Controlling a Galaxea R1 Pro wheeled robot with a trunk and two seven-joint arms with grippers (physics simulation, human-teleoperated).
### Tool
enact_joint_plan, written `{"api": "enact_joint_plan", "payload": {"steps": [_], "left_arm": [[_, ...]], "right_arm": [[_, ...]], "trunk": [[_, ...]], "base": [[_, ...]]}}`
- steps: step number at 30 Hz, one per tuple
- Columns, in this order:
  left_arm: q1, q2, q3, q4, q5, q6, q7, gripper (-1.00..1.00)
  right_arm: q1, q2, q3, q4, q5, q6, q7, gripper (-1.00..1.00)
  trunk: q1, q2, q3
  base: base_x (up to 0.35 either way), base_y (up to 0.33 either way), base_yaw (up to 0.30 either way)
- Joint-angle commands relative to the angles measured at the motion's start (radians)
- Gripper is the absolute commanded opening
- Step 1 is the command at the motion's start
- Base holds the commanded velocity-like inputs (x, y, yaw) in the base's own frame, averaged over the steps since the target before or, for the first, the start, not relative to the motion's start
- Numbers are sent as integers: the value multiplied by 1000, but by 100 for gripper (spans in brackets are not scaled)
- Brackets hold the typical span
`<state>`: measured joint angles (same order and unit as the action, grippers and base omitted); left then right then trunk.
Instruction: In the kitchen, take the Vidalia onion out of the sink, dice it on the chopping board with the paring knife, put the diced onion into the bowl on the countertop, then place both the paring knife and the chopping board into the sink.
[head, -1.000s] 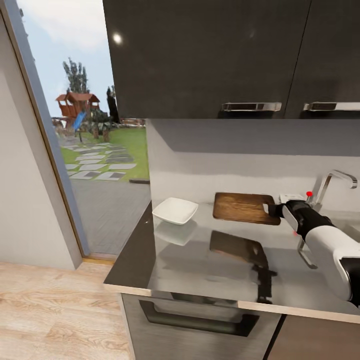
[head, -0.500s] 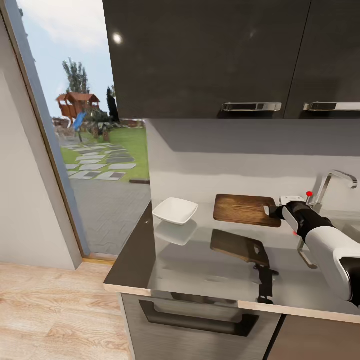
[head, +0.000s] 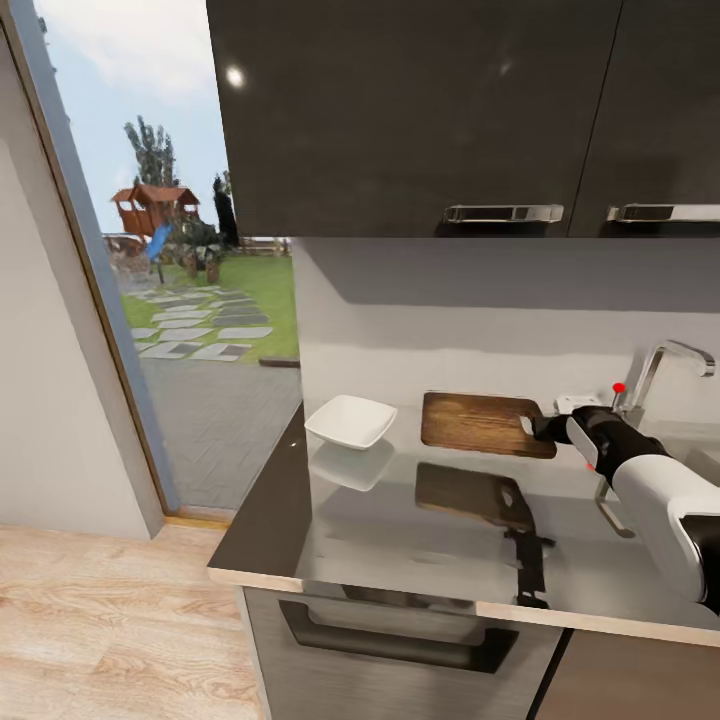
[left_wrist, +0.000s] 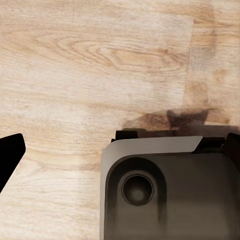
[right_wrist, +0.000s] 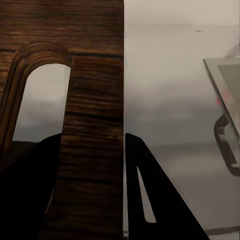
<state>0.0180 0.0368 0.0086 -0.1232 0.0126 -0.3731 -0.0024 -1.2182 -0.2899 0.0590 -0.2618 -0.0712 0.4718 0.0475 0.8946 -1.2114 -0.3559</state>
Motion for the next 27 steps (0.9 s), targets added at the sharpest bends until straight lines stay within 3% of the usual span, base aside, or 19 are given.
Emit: {"api": "enact_joint_plan", "payload": {"steps": [1,14,27], "left_arm": [[0,0,1,-1,1,-1,0,100],[0,0,-1,-1,1,-1,1,100],[0,0,-1,-1,1,-1,0,100]], "right_arm": [[-1,-1,4,6,-7,5,2,-100],[-1,-13,5,61,-7,0,6,-100],[-1,-14,5,64,-7,1,7,-100]], "trunk": [[0,-1,-1],[0,-1,-1],[0,-1,-1]], "base": [[0,2,0],[-1,-18,0],[-82,-268,0]]}}
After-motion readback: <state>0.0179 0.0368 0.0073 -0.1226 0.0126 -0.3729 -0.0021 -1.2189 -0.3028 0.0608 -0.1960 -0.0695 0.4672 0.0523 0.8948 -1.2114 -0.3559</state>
